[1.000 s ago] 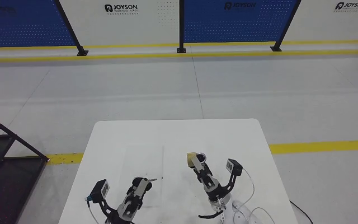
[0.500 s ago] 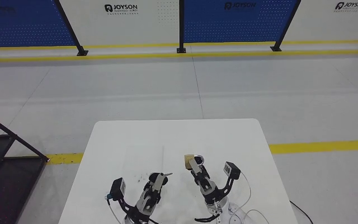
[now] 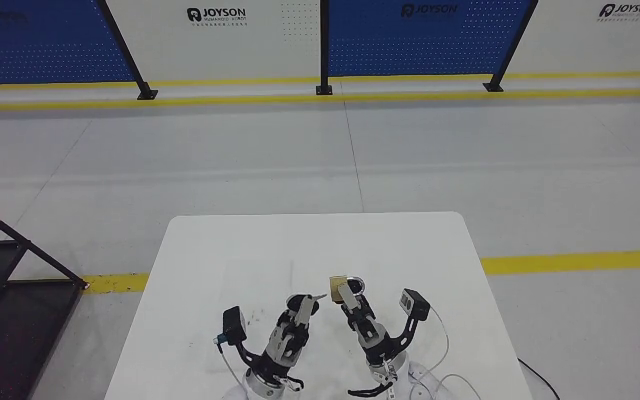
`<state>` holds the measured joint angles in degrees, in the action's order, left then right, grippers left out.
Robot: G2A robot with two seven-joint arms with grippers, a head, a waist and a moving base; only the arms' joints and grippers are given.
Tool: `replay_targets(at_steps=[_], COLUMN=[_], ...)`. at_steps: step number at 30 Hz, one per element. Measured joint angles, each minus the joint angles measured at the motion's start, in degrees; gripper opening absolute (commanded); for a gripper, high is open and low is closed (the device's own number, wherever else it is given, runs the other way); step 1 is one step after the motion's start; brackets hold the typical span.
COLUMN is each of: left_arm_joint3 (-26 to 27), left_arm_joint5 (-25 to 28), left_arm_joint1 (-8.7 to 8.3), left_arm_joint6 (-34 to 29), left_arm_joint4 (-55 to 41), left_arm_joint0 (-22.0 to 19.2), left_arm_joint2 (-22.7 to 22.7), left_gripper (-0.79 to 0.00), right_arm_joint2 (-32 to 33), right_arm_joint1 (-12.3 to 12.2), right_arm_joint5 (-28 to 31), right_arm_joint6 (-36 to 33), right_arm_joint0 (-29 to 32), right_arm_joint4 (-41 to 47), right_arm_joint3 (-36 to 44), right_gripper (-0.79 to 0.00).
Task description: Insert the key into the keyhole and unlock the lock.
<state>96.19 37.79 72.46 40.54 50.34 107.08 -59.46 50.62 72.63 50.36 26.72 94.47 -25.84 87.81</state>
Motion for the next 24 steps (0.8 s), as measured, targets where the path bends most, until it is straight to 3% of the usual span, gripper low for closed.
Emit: replay_targets(at_steps=[24], left_arm_joint3=[-1.4], left_arm_joint5=[1.2], left_arm_joint1=[0.5], left_arm_joint6=[0.5], left_arm_joint4=[-2.1], left_arm_joint0=[-1.4], left_arm_joint2=[1.4], left_gripper=[-0.785], right_arm_joint2=[0.0], right_arm_joint1=[0.0], right_arm_joint5=[0.0], right_arm_joint6=[0.0], right_arm_joint0=[0.0], right_arm_joint4=[0.0], right_arm_joint3=[0.0], right_gripper=[-0.785])
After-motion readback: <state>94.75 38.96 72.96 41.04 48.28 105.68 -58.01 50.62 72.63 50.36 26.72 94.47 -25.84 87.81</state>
